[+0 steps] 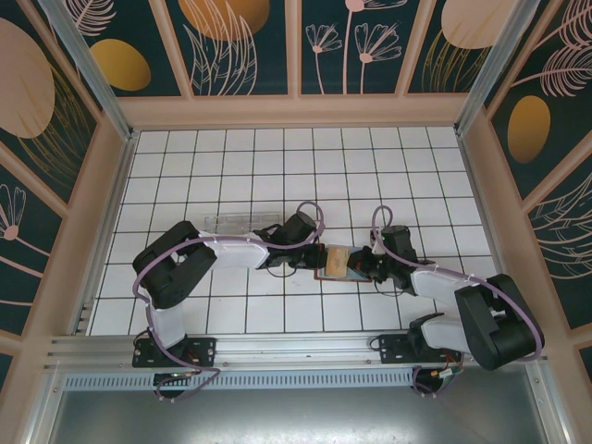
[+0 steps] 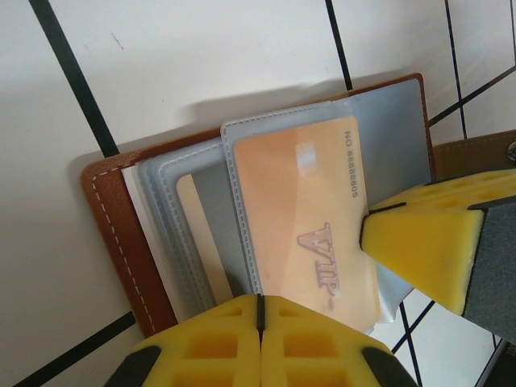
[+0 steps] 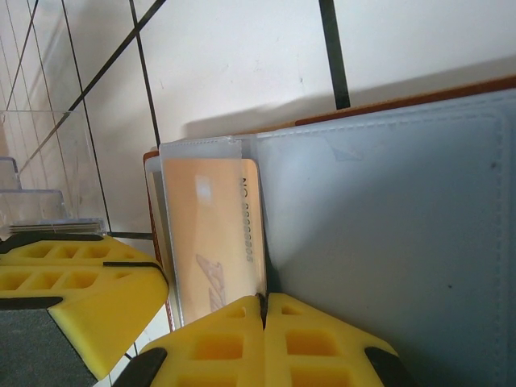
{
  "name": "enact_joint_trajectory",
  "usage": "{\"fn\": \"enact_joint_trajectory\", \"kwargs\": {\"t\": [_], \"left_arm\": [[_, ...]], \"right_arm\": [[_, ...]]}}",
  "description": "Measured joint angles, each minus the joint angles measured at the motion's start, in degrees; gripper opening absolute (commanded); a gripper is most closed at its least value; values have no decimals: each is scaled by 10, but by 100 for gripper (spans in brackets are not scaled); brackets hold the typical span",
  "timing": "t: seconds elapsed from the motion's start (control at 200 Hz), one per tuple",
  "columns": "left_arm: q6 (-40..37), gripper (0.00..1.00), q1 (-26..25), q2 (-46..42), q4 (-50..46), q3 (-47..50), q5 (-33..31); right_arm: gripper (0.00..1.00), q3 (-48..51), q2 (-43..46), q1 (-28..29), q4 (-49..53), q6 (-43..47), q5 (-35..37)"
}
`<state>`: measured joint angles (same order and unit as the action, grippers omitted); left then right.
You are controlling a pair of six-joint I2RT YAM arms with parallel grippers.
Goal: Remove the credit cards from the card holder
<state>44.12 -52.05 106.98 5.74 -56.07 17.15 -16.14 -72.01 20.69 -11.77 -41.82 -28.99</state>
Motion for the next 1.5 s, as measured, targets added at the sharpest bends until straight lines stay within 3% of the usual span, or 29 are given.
{"fn": "enact_joint_trajectory", "kwargs": {"t": [0.976, 1.501], "left_arm": [[5, 0, 3, 30, -5, -32, -3], [14, 0, 2, 30, -4, -32, -9]], "right_arm": [[0, -4, -6, 2, 2, 10, 10], [0, 12, 24, -38, 26, 21, 5]]}}
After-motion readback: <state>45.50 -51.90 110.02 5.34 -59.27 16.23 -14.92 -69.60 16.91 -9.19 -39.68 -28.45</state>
